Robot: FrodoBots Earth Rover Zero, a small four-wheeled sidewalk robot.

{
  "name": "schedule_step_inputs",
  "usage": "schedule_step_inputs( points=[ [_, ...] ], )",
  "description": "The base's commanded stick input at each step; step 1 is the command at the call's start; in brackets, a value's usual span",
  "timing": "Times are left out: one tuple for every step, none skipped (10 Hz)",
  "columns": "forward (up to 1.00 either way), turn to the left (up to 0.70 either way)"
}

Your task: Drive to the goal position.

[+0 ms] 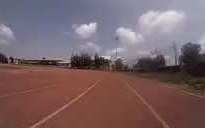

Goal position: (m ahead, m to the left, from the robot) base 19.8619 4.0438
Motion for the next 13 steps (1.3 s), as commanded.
schedule_step_inputs(
  points=[
    [0.7, 0.0],
    [0.7, 0.0],
    [0.7, 0.0],
    [0.7, 0.0],
    [0.7, 0.0],
    [0.7, 0.0],
    [0.7, 0.0],
    [0.7, 0.0],
    [0.7, 0.0],
    [0.7, 0.0],
    [0.7, 0.0],
    [0.7, 0.0],
    [0.7, -0.35]
  ],
)
